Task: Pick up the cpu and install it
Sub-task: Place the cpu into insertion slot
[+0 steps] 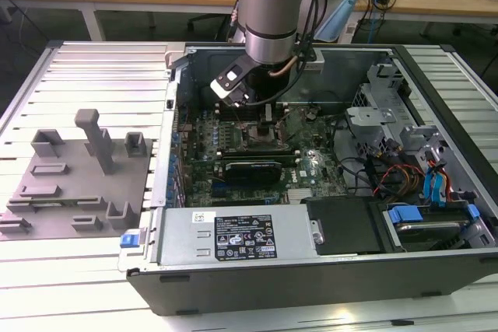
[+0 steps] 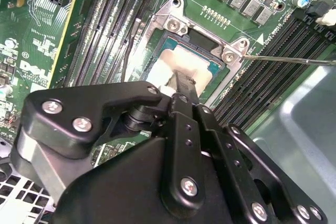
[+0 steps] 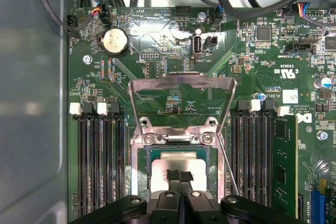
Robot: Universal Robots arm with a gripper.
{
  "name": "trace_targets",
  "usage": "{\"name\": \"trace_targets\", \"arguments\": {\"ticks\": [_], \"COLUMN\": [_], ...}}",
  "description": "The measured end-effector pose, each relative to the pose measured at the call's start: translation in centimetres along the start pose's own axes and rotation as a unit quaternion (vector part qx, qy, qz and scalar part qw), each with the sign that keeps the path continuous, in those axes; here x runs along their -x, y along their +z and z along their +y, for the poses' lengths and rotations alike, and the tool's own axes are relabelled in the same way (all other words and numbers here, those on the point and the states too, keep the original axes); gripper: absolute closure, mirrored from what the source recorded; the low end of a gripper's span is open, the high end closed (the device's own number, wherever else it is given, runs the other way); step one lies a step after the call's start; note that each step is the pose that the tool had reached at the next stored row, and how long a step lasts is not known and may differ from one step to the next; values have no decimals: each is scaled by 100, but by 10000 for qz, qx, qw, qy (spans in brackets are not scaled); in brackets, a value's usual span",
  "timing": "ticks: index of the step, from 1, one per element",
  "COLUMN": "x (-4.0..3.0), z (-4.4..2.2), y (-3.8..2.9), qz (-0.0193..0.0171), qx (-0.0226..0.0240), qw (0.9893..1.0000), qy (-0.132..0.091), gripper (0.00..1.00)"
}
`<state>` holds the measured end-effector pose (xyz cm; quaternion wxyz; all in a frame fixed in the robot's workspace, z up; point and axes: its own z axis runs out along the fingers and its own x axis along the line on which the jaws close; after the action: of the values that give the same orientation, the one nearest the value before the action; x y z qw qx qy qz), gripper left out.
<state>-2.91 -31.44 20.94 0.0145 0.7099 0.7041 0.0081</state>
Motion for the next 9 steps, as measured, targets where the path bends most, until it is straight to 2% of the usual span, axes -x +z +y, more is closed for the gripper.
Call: {"name": "trace_targets", "arguments": {"ticks": [9], "x": [-1], "z": [-1], "y": [35], "qz": [0], "qx": [2], "qw": [10000], "qy": [0], "gripper": [89]}}
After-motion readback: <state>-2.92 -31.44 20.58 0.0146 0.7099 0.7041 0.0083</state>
